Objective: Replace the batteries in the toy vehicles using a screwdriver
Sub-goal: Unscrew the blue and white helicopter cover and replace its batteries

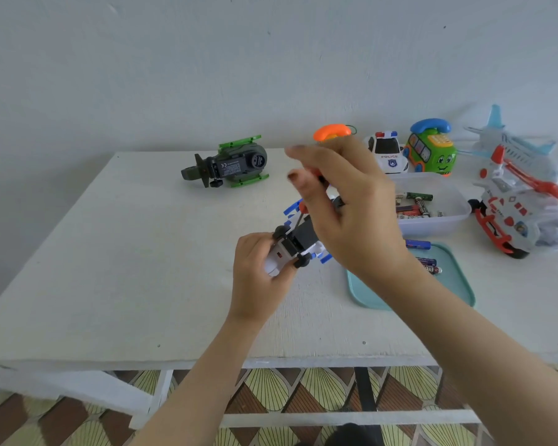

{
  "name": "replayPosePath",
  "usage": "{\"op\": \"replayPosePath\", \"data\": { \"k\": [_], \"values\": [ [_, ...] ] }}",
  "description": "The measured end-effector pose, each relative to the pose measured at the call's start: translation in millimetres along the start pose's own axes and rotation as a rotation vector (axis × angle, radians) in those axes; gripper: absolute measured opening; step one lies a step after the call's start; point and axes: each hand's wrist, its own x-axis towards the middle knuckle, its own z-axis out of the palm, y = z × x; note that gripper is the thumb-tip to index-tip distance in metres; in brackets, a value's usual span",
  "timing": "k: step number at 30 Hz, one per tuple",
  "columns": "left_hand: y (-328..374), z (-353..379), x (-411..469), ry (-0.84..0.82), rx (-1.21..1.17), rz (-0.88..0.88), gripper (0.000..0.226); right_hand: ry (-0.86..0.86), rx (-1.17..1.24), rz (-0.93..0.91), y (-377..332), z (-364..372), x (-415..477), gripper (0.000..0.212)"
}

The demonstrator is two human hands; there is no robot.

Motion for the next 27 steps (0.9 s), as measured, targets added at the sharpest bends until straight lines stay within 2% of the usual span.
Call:
{"op": "replayPosePath", "data": {
  "k": [4, 7, 10, 15, 17, 19, 24, 27],
  "values": [
    [1.5, -0.3, 1.0, 0.007, 0.000, 0.012, 0.036, -0.276, 0.367, 0.220, -7.8, -15.6, 5.1, 0.039],
    [2.0, -0.1, 1.2, 0.009, -0.001, 0.026, 0.035, -0.302, 0.573, 0.285, -9.3, -24.5, 7.0, 0.039],
    [0.5, 0.6, 1.0, 0.007, 0.008, 0.035, 0.036, -0.223, 0.483, 0.272, -8.1, -25.2, 4.3, 0.033],
    [-0.2, 0.9, 0.7, 0.005, 0.014, 0.033, 0.036, 0.048, 0.148, 0.146, -0.9, -13.7, 3.0, 0.017],
    [-0.3, 0.7, -0.2, -0.002, 0.015, 0.038, 0.036, 0.079, 0.029, 0.114, 4.9, -11.1, 2.6, 0.018],
    [-1.2, 0.7, -0.2, -0.003, 0.013, 0.034, 0.035, 0.033, 0.027, 0.131, 9.9, -13.2, 4.2, 0.024],
    [-4.0, 1.8, 0.8, -0.009, 0.001, 0.022, 0.034, -0.258, 0.622, 0.353, 4.2, -32.6, 13.8, 0.035],
    [-4.7, 1.7, 0.8, -0.009, -0.002, 0.020, 0.034, -0.245, 0.636, 0.332, 0.2, -35.5, 13.1, 0.034]
  ]
}}
